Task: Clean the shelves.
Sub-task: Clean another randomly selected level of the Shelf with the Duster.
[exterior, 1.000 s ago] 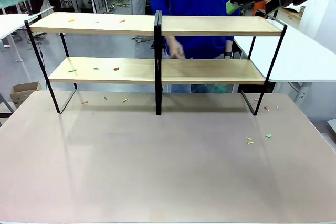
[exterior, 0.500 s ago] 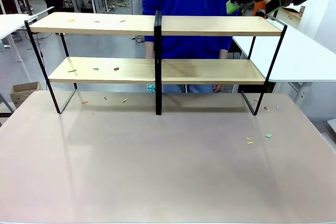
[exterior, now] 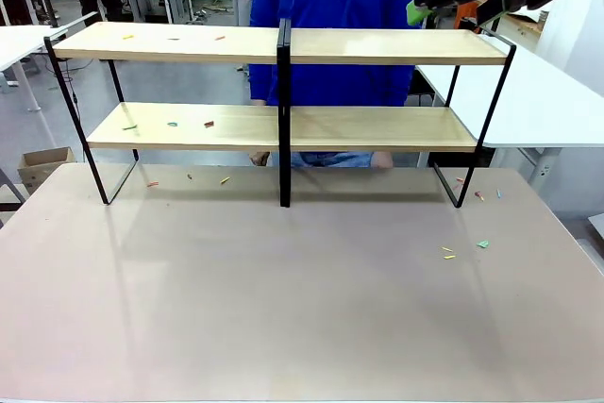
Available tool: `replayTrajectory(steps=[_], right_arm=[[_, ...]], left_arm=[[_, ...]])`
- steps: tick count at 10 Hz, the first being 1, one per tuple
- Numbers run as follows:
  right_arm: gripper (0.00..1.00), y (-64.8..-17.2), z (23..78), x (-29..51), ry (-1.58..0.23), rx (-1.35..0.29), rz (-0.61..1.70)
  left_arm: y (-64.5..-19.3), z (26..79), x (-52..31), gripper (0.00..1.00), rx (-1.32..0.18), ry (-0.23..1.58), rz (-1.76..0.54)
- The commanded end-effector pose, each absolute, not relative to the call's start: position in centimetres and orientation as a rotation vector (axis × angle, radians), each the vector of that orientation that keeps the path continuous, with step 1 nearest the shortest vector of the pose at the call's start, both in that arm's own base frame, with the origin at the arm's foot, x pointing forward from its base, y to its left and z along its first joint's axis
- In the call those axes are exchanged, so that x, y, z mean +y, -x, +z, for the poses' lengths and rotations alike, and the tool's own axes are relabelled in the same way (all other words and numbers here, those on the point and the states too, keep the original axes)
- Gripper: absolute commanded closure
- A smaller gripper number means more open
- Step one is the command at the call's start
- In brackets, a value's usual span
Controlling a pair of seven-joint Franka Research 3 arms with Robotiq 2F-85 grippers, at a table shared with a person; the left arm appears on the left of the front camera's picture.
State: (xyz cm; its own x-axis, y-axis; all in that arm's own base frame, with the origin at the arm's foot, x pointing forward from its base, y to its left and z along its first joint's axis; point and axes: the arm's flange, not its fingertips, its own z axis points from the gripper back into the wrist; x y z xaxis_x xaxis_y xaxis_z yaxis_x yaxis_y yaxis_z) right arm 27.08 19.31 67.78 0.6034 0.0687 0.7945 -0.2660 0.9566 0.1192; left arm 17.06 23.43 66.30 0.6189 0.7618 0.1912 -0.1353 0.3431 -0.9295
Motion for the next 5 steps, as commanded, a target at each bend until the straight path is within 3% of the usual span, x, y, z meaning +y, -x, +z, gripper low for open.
replayTrajectory(steps=[1, 5], right_arm=[[0.0, -27.16, 67.91, 19.25, -0.24, -0.905, 0.195], [0.0, -27.16, 67.91, 19.25, -0.24, -0.905, 0.195]], left_arm=[[-16.89, 66.24, 23.56, 0.87, -0.706, 1.067, 0.631], [-17.1, 66.27, 23.43, 0.87, -0.696, 1.069, 0.647]])
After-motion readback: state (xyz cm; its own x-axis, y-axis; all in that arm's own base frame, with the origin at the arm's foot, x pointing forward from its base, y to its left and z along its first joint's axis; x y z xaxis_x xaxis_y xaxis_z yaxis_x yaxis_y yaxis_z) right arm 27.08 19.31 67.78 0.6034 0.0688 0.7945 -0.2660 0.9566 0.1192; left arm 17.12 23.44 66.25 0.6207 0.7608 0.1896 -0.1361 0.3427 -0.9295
